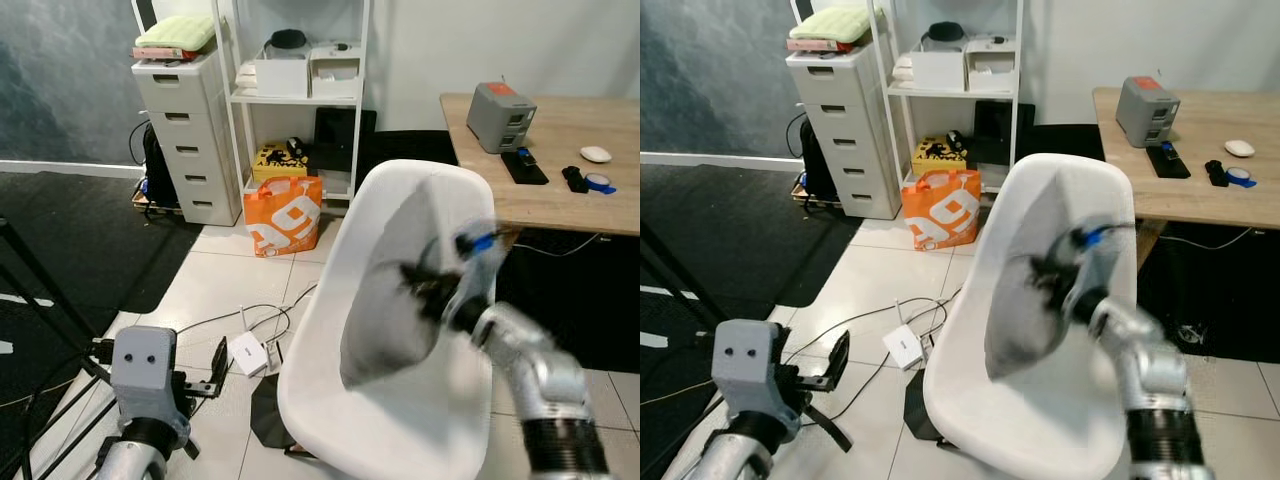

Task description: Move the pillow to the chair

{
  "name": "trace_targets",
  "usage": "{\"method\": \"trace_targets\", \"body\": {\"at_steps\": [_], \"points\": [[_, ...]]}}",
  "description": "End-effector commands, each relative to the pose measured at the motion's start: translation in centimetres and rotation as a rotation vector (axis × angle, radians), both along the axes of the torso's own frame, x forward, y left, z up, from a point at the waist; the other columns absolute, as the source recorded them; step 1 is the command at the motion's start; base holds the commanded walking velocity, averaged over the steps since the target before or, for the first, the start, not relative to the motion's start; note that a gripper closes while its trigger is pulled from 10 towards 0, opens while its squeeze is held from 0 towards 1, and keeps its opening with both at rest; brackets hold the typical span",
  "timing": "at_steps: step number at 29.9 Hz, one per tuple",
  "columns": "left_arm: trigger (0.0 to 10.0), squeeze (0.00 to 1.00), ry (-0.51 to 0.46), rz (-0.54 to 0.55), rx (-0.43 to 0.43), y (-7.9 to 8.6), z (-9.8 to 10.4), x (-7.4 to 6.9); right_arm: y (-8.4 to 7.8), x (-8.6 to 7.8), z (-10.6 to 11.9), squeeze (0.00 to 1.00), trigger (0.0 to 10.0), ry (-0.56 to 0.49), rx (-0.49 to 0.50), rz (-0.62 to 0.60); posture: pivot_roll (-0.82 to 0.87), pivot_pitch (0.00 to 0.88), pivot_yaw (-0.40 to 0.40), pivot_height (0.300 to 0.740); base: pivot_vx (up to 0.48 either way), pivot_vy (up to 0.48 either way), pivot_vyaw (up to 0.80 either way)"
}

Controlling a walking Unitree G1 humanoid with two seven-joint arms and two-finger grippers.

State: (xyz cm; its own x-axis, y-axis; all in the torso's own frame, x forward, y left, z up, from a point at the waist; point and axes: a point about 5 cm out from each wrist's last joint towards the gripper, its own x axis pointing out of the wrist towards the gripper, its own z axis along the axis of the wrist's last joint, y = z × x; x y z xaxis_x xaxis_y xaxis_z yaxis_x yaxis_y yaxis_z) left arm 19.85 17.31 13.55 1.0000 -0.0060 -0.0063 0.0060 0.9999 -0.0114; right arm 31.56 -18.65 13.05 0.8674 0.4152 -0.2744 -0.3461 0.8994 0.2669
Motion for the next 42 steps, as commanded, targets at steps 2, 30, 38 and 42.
{"method": "trace_targets", "body": {"at_steps": [2, 30, 38, 42], "points": [[10.0, 0.00, 0.003, 0.005, 0.010, 0.7, 0.3, -0.1, 0.0, -0.1, 0.6, 0.00, 10.0, -0.002, 0.035, -0.023, -0.20, 0.117, 0.050, 0.725, 0.000, 0.000, 0.00], [10.0, 0.00, -0.002, 0.063, -0.069, 2.7, 1.4, 0.3, -7.7, -2.5, -3.5, 0.00, 10.0, 0.468, -0.051, -0.507, -0.20, 0.123, 0.049, 0.635, 0.000, 0.000, 0.00], [10.0, 0.00, -0.009, 0.060, -0.118, 2.6, 1.5, 0.6, -9.5, -1.7, -3.0, 0.00, 10.0, 0.384, -0.108, -0.589, -0.20, 0.121, 0.049, 0.620, 0.000, 0.000, 0.00], [10.0, 0.00, -0.037, -0.008, -0.183, 1.9, 2.2, 0.8, -11.0, -1.6, -3.2, 0.00, 10.0, 0.375, -0.173, -0.649, -0.20, 0.117, 0.047, 0.600, 0.000, 0.000, 0.00]]}}
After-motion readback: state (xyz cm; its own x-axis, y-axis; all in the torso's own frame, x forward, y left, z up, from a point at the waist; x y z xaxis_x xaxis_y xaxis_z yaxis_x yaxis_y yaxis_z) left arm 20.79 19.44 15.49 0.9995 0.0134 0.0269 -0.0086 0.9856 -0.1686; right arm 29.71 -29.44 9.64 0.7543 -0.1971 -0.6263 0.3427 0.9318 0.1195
